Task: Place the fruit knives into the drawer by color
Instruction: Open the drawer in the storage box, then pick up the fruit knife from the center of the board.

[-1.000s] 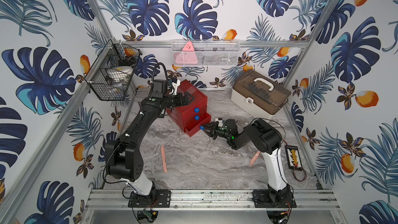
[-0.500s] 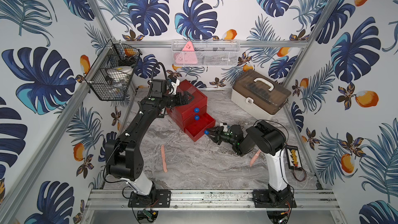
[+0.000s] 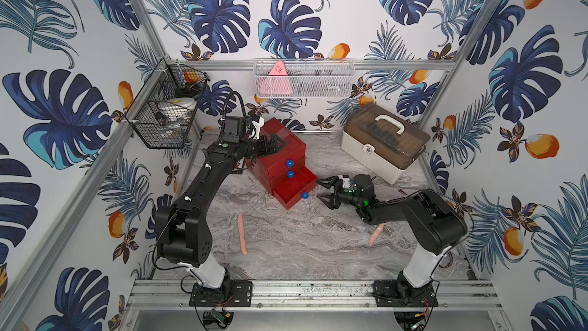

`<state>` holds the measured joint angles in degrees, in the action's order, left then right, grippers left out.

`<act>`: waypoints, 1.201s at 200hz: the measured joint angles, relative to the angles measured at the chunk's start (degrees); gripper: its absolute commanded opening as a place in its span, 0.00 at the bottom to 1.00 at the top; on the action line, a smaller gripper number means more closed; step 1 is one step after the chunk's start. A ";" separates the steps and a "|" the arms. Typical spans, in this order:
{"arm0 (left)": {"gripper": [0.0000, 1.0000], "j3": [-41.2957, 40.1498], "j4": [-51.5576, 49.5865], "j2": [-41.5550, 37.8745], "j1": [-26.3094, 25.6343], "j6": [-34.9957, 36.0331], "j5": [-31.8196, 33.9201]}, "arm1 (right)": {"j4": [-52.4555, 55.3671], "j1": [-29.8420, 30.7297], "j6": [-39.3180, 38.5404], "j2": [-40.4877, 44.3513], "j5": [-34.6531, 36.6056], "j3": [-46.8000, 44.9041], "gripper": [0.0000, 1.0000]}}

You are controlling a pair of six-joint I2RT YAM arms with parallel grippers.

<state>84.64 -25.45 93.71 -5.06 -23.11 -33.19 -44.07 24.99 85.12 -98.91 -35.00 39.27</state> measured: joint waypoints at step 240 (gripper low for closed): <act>0.99 2.23 -20.48 -9.68 -28.37 8.00 15.58 | 97.44 -21.90 -44.41 21.24 26.10 13.55 0.82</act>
<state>86.87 -45.93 84.03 -33.43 -15.11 -17.61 53.36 3.09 40.71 -77.67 -8.91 52.82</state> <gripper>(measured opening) 0.989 0.863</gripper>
